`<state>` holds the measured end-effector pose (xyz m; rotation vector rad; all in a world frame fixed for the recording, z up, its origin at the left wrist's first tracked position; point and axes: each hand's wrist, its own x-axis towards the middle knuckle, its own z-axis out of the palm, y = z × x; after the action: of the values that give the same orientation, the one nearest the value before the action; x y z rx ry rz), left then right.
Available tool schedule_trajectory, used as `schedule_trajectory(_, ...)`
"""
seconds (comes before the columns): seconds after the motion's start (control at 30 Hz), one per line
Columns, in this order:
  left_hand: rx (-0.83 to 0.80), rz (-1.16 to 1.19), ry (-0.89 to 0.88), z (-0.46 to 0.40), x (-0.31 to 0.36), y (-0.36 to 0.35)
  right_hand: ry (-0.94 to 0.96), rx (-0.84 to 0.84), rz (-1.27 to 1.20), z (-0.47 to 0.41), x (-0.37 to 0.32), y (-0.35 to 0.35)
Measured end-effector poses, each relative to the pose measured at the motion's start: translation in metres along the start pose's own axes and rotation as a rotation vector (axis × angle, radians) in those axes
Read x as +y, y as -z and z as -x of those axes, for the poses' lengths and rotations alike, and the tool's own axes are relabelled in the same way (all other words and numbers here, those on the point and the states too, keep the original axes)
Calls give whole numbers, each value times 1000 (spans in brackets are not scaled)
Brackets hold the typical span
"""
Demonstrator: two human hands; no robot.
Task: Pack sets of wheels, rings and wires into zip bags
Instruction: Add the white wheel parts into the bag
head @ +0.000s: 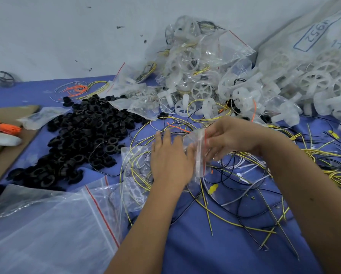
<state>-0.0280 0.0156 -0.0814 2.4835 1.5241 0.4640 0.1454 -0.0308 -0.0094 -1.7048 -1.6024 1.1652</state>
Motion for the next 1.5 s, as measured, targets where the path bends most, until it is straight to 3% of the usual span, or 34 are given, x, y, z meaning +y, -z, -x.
schedule_trajectory(0.13,-143,-111,31,0,-2,-1,36,617,-28,-27,-7,8)
schedule_trajectory(0.2,-134,-110,37,-2,-3,0,118,688,23,-48,-19,0)
schedule_trajectory(0.37,-93,-97,-14,-7,-15,3,204,473,605,-115,-41,-16)
schedule_trajectory(0.47,-105,-102,-74,-14,-22,3,223,347,807,-143,-42,-19)
schedule_trajectory(0.67,-32,-55,-73,-18,-22,-3,221,219,1023,-167,-28,-19)
schedule_trajectory(0.83,324,299,-8,-16,-15,5,226,260,995,-169,-20,-18)
schedule_trajectory(0.93,485,397,-45,-9,0,12,169,233,982,-165,-24,-19)
schedule_trajectory(1.07,334,351,-145,2,18,5,205,281,962,-155,-20,-13)
schedule_trajectory(1.17,204,224,-179,5,25,-4,281,517,781,-138,-12,-2)
schedule_trajectory(1.3,225,185,-162,7,29,-5,330,794,187,-94,-9,5)
schedule_trajectory(1.5,330,402,-126,15,45,-4,384,797,-479,-6,12,-10)
